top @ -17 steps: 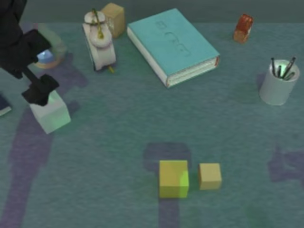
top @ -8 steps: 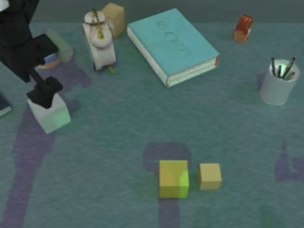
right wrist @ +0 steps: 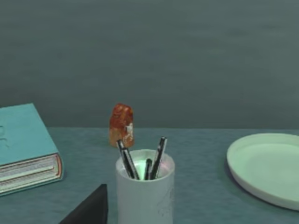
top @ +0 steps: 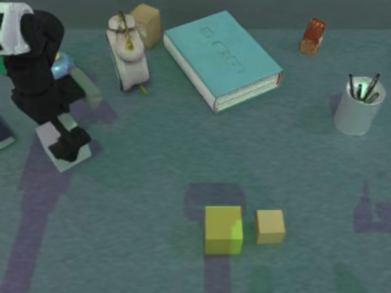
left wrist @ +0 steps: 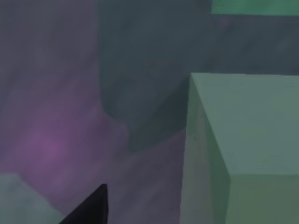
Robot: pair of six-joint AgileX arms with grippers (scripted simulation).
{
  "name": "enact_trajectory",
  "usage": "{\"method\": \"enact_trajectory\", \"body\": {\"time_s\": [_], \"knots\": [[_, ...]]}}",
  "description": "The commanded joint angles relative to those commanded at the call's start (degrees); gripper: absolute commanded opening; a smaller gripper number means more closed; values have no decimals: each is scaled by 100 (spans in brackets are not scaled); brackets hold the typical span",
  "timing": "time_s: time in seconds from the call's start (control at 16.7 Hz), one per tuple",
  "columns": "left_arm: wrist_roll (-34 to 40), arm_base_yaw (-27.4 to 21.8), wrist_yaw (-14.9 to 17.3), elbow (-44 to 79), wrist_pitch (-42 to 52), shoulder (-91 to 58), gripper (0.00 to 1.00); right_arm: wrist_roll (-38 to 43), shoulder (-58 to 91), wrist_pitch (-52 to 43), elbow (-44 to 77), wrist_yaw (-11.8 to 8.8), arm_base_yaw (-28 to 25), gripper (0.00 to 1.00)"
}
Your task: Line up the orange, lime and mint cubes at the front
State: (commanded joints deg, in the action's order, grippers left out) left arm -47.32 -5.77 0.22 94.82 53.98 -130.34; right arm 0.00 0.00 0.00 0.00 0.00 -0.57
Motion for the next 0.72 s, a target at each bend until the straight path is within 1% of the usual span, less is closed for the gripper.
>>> {"method": "enact_trajectory", "body": {"time_s": [0.12, 0.36, 0.72], "knots": [[-3, 0, 1, -190, -277, -123, 100, 0, 0, 0, 0, 0, 0, 100], [-5, 0, 1, -226, -326, -151, 100, 0, 0, 0, 0, 0, 0, 100], [-5, 0, 1, -226, -326, -151, 55, 0, 0, 0, 0, 0, 0, 100]]}}
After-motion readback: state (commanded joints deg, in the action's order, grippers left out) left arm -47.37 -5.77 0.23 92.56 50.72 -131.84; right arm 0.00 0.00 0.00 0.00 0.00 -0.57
